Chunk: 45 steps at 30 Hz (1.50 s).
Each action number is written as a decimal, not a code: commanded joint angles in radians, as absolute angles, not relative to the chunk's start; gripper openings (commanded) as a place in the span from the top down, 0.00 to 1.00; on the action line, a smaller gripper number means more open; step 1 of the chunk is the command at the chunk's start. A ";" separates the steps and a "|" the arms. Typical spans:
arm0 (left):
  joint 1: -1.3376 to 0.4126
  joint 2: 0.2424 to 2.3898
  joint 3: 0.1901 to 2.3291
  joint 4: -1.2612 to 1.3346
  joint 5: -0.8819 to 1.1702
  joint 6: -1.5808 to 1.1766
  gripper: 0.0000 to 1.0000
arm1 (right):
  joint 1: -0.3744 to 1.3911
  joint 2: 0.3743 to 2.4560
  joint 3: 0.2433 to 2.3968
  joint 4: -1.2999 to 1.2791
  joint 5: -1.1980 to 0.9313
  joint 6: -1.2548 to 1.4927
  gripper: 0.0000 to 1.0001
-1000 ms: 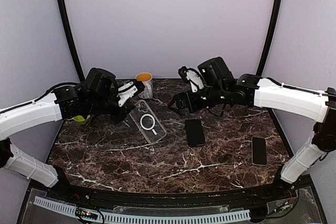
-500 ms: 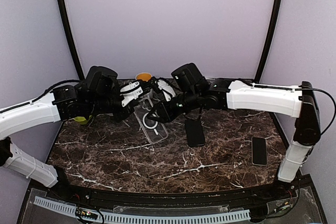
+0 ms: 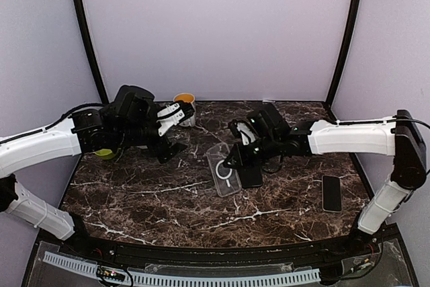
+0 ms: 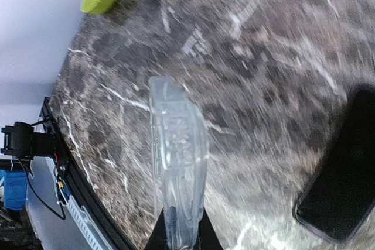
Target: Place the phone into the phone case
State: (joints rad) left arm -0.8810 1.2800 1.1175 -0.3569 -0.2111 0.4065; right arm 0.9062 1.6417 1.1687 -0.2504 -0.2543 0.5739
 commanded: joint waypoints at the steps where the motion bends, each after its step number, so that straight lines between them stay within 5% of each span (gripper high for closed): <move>1: -0.863 1.333 1.146 -0.400 -0.235 0.340 0.01 | 0.921 1.546 0.930 -0.091 -0.337 0.879 1.00; 13: -0.822 1.407 1.125 -0.379 -0.150 0.300 0.01 | 0.925 1.337 0.590 -0.113 -0.386 1.109 1.00; 23: -0.822 1.411 1.118 -0.387 -0.161 0.308 0.01 | 0.869 1.357 0.555 -0.158 -0.383 1.079 1.00; 26: -0.822 1.410 1.115 -0.386 -0.166 0.312 0.01 | 0.867 1.370 0.559 -0.207 -0.377 1.068 0.72; 28: -0.822 1.413 1.115 -0.387 -0.167 0.314 0.01 | 0.867 1.370 0.565 -0.251 -0.367 1.054 0.64; 41: -0.822 1.415 1.108 -0.389 -0.159 0.319 0.01 | 0.836 1.431 0.718 -0.499 -0.209 0.907 0.52; 43: -0.821 1.416 1.109 -0.389 -0.158 0.320 0.01 | 0.831 1.422 0.786 -0.632 -0.095 0.870 0.41; 45: -0.821 1.416 1.109 -0.393 -0.157 0.321 0.01 | 0.810 1.418 0.900 -0.785 0.080 0.850 0.21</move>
